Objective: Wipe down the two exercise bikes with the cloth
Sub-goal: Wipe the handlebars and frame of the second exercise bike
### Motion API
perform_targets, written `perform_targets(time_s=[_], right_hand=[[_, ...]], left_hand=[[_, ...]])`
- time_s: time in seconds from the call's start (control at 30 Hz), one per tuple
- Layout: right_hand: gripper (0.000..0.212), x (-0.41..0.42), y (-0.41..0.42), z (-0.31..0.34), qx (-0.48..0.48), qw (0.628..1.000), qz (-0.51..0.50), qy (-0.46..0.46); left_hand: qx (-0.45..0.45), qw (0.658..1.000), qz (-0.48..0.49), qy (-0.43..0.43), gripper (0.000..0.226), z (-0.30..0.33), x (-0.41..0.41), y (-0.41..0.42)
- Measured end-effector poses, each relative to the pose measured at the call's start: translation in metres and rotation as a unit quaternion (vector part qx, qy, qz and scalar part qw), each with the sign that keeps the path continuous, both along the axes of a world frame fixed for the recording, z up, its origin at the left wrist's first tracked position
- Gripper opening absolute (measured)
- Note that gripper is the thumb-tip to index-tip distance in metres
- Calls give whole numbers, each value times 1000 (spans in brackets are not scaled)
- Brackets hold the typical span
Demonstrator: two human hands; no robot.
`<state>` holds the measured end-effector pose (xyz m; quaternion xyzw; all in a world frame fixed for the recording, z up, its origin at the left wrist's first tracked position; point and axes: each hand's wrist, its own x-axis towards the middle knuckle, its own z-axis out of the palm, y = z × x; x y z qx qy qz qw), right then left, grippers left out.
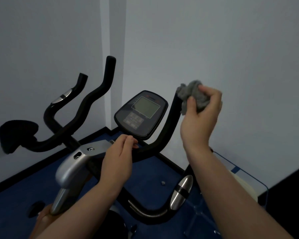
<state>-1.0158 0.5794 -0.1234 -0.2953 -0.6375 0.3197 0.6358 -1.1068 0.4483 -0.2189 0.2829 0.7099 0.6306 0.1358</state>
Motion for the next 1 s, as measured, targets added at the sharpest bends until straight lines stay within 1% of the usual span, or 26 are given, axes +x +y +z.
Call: perform_targets(time_s=[0.07, 0.13, 0.2, 0.27, 0.3, 0.33, 0.37, 0.4, 0.47, 0.5, 0.53, 0.6, 0.67, 0.7, 0.77, 0.8, 0.83, 0.9, 0.93, 0.97, 1.0], right_hand=[[26, -8, 6, 6, -16, 1000, 14, 4], [23, -12, -4, -15, -50, 998, 15, -45], [21, -4, -24, -51, -94, 991, 5, -95], [19, 6, -41, -77, -182, 977, 42, -99], [18, 11, -44, -79, -227, 966, 75, -94], [19, 14, -43, -72, -255, 957, 111, -81], [20, 16, -38, -61, -253, 956, 136, -57], [20, 17, -31, -48, -226, 963, 140, -31], [20, 14, -16, -23, -162, 983, 87, -8], [21, 11, -11, -18, -154, 986, 65, -8], [21, 7, -11, -19, -167, 984, 61, -13], [21, 1, -27, -38, -189, 979, 51, -60], [25, 2, -64, -67, -158, 978, 30, -132], [28, 3, -85, -81, -146, 973, 59, -171], [36, 8, -117, -97, -125, 942, 176, -257], [37, 9, -121, -97, -108, 930, 209, -284], [34, 10, -118, -90, -91, 931, 206, -287], [26, 13, -91, -65, -23, 959, 130, -252], [23, 14, -74, -53, 7, 964, 100, -248], [21, 15, -58, -43, 33, 957, 80, -275], [22, 15, -48, -38, 61, 938, 56, -336]], left_hand=[[0, 1000, 1, -4, 32, 0, 0, 0], [1, 1000, 2, -4, 32, 1, 1, 0], [2, 1000, 0, -4, 33, 3, 3, 0], [1, 1000, 2, -3, 34, 4, 3, 0], [0, 1000, 4, -4, 34, 4, 3, 0], [-1, 1000, 6, -5, 35, 4, 2, 0], [-4, 1000, 8, -5, 35, 4, 2, 0], [-7, 1000, 7, -4, 34, 4, 1, 0], [-8, 1000, 7, -5, 33, 3, 1, 1], [-6, 1000, 8, -7, 32, 3, 1, 0], [-5, 1000, 9, -10, 32, 3, 1, 0], [-3, 1000, 11, -13, 33, 3, 2, -1], [15, 999, 16, -23, 32, 3, 1, -1], [26, 999, 21, -35, 32, 3, 0, -1], [34, 997, 37, -50, 32, 4, -2, -1], [35, 997, 42, -57, 32, 6, -3, -2], [40, 996, 42, -71, 32, 7, -4, -5], [49, 994, 16, -100, 31, 13, -6, -12], [35, 995, 5, -93, 29, 15, -8, -19], [5, 998, -3, -63, 25, 14, -8, -27], [-32, 999, -5, -22, 21, 12, -7, -37]])
